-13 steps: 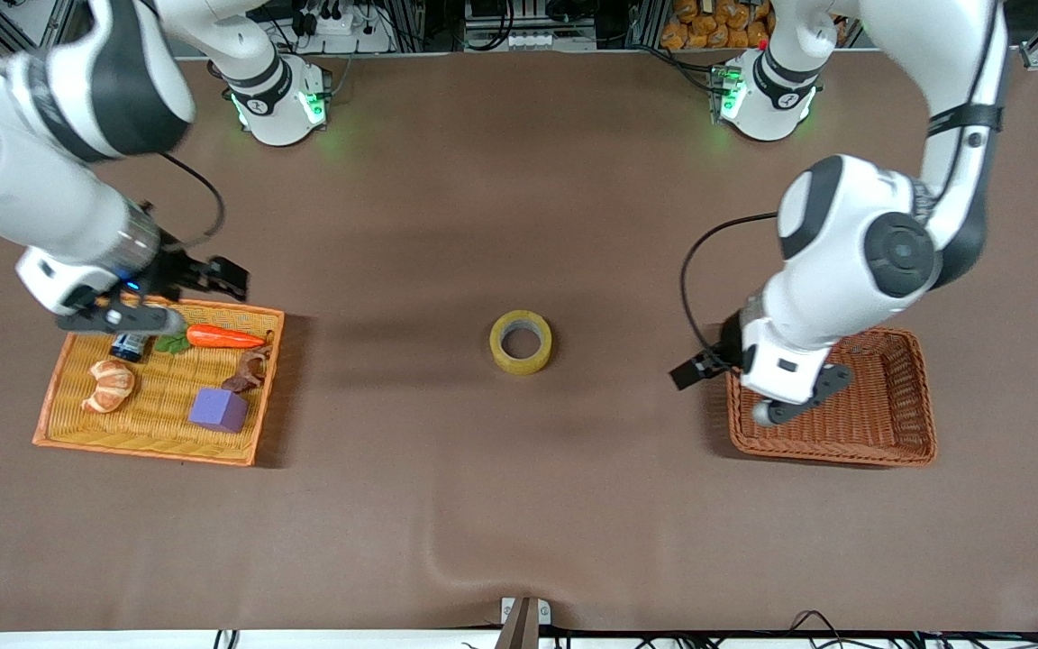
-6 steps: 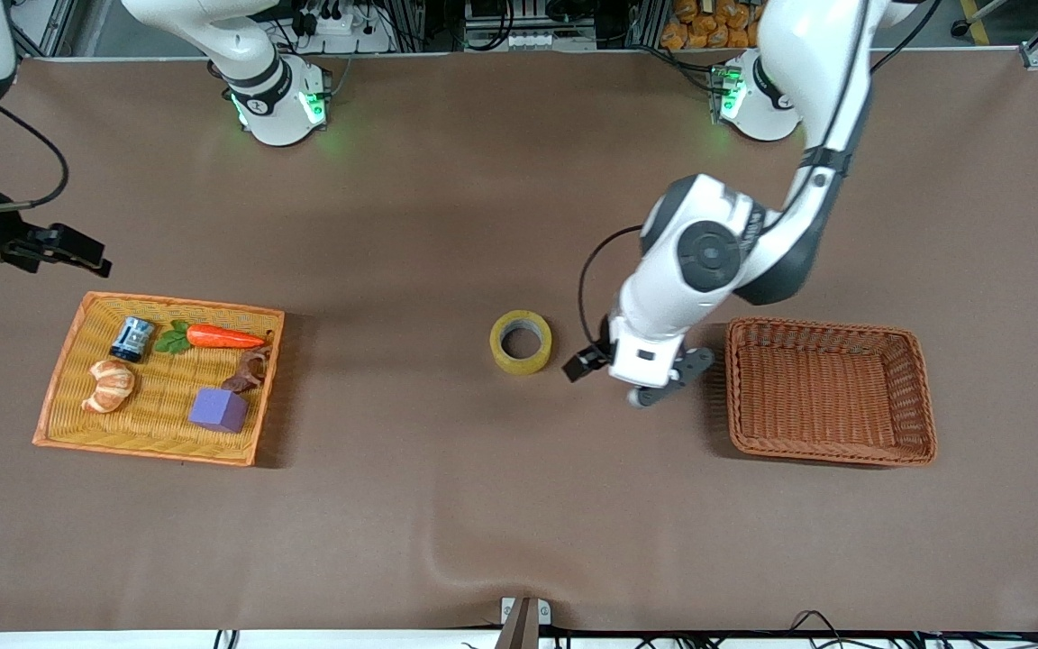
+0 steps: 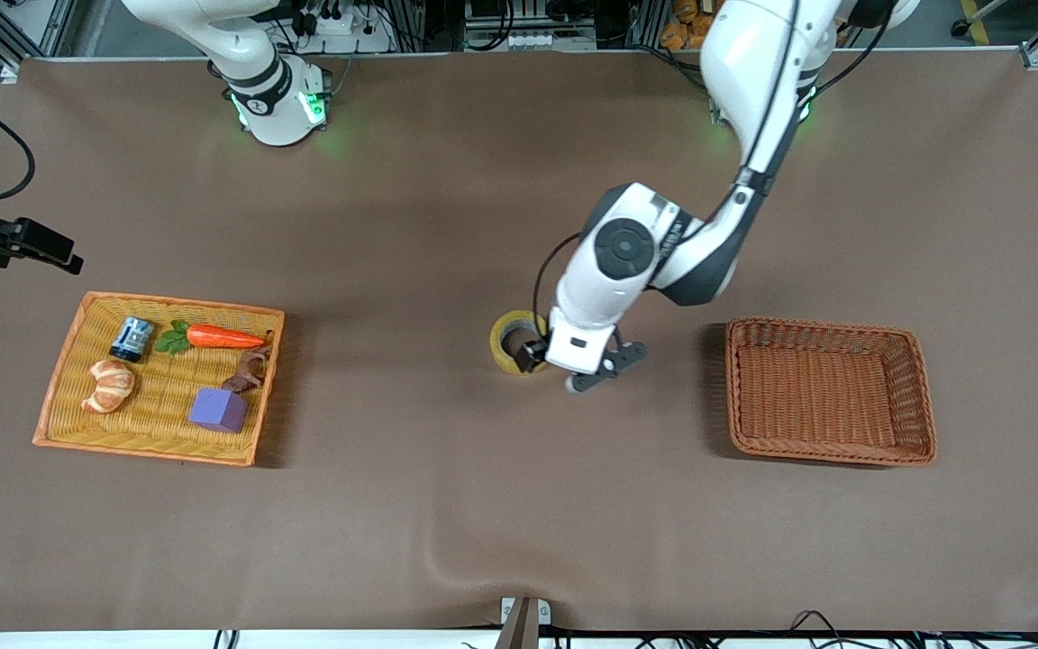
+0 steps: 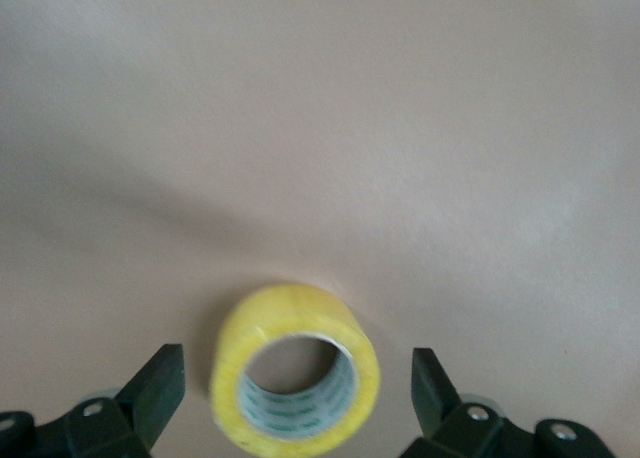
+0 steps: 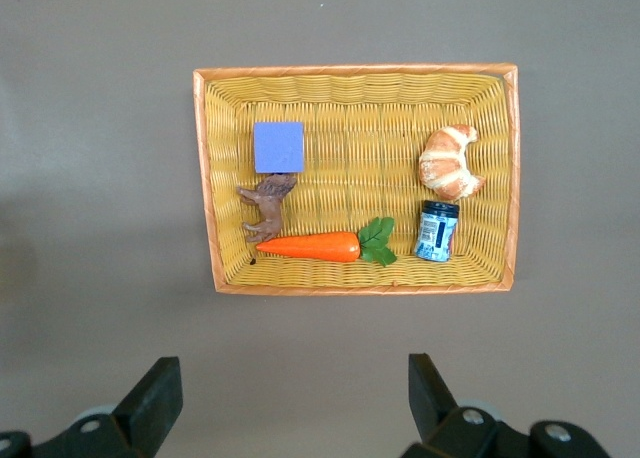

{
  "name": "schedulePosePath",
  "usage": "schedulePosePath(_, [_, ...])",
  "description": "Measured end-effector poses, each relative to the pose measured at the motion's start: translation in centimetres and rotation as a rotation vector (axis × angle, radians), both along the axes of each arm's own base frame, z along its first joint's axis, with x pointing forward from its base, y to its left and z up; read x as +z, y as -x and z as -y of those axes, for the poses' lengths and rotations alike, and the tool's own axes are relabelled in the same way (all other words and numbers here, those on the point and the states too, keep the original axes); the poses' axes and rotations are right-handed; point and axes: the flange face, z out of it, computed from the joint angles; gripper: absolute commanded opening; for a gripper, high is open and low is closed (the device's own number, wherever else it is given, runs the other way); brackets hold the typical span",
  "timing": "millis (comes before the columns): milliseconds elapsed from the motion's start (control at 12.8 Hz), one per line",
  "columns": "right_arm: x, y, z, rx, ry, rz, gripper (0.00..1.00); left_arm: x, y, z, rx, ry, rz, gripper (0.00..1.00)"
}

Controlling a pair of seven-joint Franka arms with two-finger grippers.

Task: Transfer tape with both arms
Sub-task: 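Lower the left gripper onto the tape roll and grasp its rim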

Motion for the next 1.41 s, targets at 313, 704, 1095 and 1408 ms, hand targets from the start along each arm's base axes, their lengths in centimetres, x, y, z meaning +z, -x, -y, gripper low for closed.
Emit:
schedulePosePath(313, [0.8, 0.2, 0.2, -0.002, 0.001, -0.006, 1.0, -5.1, 3.2, 2.3, 0.026, -0.042, -0.045, 1.0])
schedulePosePath(704, [2.2, 1.0, 0.3, 0.005, -0.005, -0.048, 1.0, -7.5, 4.5, 1.0, 0.013, -0.138, -0.085, 1.0])
schedulePosePath(1095, [2.6, 1.0, 0.3, 0.006, -0.003, -0.046, 1.0, -7.7, 6.0, 1.8, 0.021, -0.164, -0.111, 0.91])
schedulePosePath(1408, [3.5, 1.0, 0.5, 0.003, -0.001, -0.028, 1.0, -8.2, 6.6, 2.1, 0.019, -0.173, -0.118, 0.38])
